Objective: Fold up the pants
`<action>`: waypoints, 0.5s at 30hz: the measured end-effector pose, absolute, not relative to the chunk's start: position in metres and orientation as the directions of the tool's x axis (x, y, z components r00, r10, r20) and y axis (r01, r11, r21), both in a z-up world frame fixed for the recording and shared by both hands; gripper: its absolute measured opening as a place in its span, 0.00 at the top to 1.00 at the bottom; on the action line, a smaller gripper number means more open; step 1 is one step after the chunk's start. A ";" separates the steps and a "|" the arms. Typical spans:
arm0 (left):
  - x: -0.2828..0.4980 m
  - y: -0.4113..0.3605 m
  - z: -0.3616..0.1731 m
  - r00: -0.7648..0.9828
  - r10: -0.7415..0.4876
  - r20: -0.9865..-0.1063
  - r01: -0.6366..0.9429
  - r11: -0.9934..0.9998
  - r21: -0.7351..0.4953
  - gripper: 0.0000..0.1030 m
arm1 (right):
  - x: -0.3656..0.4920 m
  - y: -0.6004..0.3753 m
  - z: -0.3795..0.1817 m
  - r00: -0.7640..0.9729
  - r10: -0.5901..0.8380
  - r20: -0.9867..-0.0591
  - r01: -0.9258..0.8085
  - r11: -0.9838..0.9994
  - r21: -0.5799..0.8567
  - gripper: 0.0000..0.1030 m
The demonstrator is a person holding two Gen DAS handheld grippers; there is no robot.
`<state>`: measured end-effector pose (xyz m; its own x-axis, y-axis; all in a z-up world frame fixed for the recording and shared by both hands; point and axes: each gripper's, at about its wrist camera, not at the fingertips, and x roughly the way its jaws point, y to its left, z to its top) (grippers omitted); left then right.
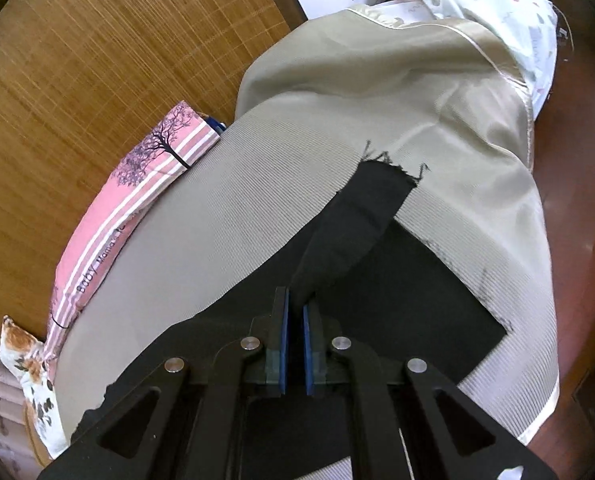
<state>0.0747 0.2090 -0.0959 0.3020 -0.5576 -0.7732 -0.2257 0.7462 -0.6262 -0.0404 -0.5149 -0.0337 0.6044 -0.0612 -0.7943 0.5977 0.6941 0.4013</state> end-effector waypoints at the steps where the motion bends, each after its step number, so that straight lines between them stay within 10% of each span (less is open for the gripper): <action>1: 0.074 0.211 -0.095 0.297 -0.558 -0.775 -0.218 0.751 -0.624 0.84 | -0.046 -0.513 -0.037 0.597 -0.065 -0.800 0.604 0.692 0.395 0.95; 15: 0.071 0.194 -0.092 0.230 -0.425 -0.875 -0.146 0.874 -0.463 0.77 | -0.087 -0.521 -0.130 0.471 0.006 -0.882 0.690 0.620 0.373 0.95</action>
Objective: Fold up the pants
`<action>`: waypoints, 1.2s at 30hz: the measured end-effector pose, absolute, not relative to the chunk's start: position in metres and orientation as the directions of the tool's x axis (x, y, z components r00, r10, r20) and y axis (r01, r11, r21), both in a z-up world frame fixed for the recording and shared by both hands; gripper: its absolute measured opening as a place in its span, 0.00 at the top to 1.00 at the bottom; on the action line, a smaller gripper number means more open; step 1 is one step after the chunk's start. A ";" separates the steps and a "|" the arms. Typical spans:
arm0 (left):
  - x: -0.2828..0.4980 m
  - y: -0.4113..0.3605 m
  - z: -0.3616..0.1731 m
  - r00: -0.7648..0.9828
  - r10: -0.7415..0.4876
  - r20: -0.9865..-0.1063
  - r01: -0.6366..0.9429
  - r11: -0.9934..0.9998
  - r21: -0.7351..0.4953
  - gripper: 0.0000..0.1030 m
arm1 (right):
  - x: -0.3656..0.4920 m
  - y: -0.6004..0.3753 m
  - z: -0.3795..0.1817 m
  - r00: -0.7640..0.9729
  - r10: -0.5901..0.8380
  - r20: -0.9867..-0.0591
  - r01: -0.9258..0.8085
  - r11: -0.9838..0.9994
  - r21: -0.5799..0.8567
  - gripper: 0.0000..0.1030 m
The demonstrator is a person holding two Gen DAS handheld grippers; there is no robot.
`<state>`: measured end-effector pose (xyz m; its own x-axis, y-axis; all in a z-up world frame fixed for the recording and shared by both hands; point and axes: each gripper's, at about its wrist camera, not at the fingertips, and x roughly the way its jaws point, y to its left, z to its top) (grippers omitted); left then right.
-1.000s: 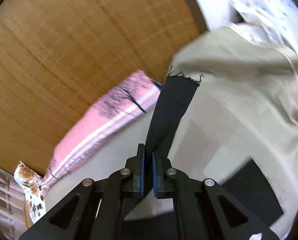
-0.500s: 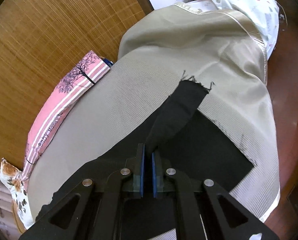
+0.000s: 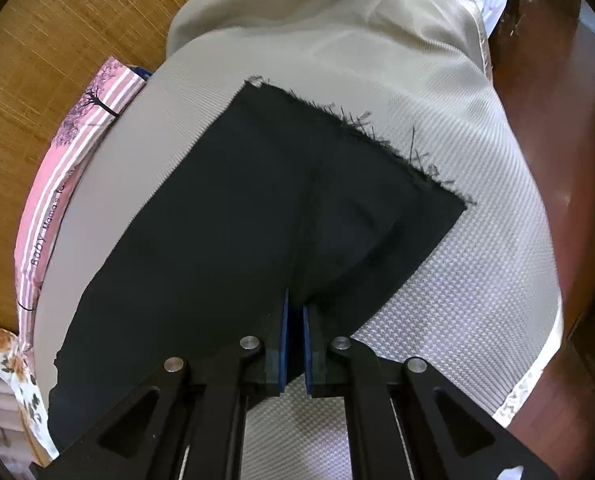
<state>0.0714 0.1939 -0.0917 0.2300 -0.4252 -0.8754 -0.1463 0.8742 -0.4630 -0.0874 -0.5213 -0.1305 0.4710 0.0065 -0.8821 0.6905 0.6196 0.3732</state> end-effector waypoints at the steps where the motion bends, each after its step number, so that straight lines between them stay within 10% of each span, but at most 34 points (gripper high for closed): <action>1: 0.071 0.192 -0.089 0.232 -0.413 -0.881 -0.143 0.881 -0.451 0.76 | -0.088 -0.523 -0.131 0.481 0.016 -0.876 0.687 0.613 0.389 0.95; 15: 0.021 0.154 -0.007 0.411 -0.209 -0.888 0.142 0.976 -0.164 0.68 | -0.106 -0.562 -0.137 0.619 0.086 -0.781 0.662 0.478 0.577 0.85; 36: -0.013 -0.228 -0.044 0.198 -0.550 -0.811 0.880 0.465 -0.101 0.68 | -0.100 -0.592 -0.082 0.707 0.093 -0.702 0.563 0.526 0.637 0.96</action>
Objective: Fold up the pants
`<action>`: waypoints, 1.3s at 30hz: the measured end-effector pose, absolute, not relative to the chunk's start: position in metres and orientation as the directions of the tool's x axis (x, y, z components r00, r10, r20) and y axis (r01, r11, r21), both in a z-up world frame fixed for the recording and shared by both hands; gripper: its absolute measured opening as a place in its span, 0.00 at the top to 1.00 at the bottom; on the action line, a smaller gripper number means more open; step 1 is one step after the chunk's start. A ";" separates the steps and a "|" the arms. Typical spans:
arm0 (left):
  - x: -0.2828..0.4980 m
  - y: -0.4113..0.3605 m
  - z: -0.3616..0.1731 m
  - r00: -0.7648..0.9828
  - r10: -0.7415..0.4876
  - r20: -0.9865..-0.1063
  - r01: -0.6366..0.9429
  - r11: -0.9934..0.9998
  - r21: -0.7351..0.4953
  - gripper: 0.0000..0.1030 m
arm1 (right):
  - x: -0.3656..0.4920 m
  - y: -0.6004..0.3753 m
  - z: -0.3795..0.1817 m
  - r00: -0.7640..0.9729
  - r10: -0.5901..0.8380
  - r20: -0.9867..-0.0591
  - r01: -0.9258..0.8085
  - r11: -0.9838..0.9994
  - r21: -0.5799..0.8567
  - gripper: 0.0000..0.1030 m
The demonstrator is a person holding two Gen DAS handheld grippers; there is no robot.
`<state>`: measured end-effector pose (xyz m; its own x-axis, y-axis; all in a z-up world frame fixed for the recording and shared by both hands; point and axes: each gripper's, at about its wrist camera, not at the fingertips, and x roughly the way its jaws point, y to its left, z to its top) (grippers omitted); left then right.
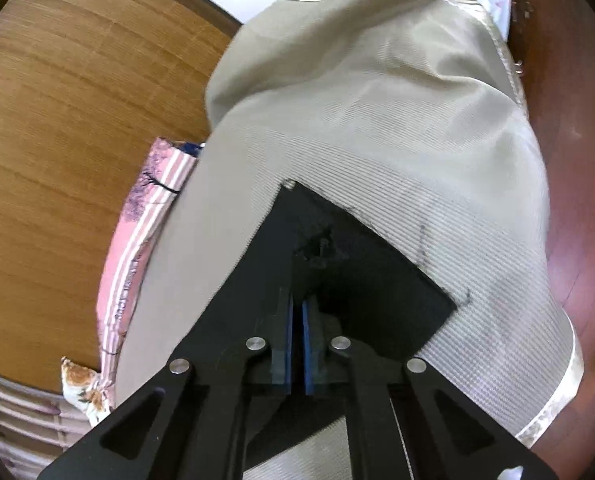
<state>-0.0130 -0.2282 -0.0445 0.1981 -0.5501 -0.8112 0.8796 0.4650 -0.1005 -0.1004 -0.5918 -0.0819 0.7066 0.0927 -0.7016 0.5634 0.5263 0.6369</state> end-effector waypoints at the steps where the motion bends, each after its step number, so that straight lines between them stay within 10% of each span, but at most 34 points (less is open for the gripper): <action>1: -0.016 -0.234 -0.050 0.194 -0.542 -0.818 0.885 0.457 -0.092 0.68 | -0.097 -0.592 -0.083 0.701 0.102 -0.706 0.561 0.532 0.634 0.96; 28: -0.016 -0.277 -0.088 0.227 -0.490 -0.842 0.894 0.448 -0.019 0.69 | -0.108 -0.599 -0.090 0.737 0.125 -0.664 0.542 0.478 0.691 0.97; 32: -0.012 -0.282 -0.090 0.212 -0.495 -0.843 0.890 0.454 -0.043 0.92 | -0.110 -0.598 -0.091 0.734 0.121 -0.669 0.548 0.477 0.687 0.97; 39: -0.014 -0.283 -0.076 0.216 -0.512 -0.831 0.890 0.454 -0.048 0.95 | -0.123 -0.598 -0.087 0.734 0.075 -0.675 0.563 0.488 0.667 0.97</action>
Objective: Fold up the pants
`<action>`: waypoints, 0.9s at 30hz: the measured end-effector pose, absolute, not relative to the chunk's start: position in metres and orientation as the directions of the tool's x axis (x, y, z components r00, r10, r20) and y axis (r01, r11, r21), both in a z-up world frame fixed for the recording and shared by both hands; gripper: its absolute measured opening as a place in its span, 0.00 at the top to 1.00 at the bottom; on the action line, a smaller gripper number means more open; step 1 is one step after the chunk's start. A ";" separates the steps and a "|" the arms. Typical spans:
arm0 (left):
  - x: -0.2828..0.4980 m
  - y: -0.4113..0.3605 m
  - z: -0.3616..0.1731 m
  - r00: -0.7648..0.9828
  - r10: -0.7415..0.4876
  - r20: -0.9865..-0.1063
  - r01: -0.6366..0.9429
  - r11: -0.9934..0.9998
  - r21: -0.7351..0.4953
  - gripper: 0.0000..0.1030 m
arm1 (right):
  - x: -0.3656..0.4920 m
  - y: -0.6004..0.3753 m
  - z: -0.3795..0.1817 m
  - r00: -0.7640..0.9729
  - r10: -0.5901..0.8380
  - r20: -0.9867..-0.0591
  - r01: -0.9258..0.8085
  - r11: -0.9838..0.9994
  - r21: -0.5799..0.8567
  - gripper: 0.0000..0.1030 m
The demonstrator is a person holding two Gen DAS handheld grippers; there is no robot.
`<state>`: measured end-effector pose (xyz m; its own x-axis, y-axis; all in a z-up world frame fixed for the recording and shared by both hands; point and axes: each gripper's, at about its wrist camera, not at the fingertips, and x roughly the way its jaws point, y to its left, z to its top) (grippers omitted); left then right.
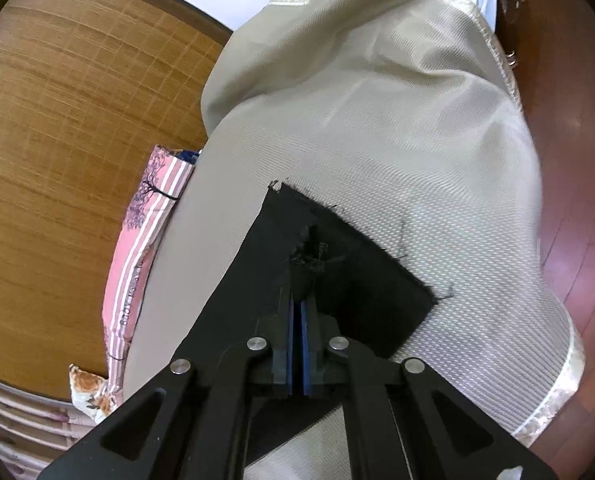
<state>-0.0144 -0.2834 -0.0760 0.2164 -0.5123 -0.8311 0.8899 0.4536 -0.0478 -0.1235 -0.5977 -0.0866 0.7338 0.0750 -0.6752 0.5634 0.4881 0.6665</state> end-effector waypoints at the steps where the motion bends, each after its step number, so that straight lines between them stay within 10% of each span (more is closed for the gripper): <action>1: -0.016 -0.284 -0.074 0.211 -0.519 -0.828 0.897 0.440 -0.047 0.95 | -0.128 -0.597 -0.086 0.732 0.060 -0.678 0.570 0.492 0.658 0.97; 15: -0.008 -0.274 -0.082 0.130 -0.527 -0.840 0.882 0.448 -0.145 0.79 | -0.136 -0.601 -0.143 0.613 0.042 -0.789 0.685 0.470 0.557 0.95; 17: -0.001 -0.256 -0.071 0.107 -0.568 -0.816 0.862 0.462 -0.208 0.78 | -0.141 -0.602 -0.134 0.587 0.011 -0.809 0.708 0.478 0.520 0.78; 27: 0.073 -0.114 -0.043 0.436 -0.447 -0.781 0.603 0.789 -0.115 0.63 | -0.099 -0.548 -0.050 0.620 -0.016 -0.784 0.562 0.707 0.430 0.69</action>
<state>0.0727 -0.1136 -0.0430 0.4360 -0.4473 -0.7809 0.6032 0.7892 -0.1153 -0.0987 -0.5476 -0.0500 0.6202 -0.0157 -0.7843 0.5616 0.7069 0.4300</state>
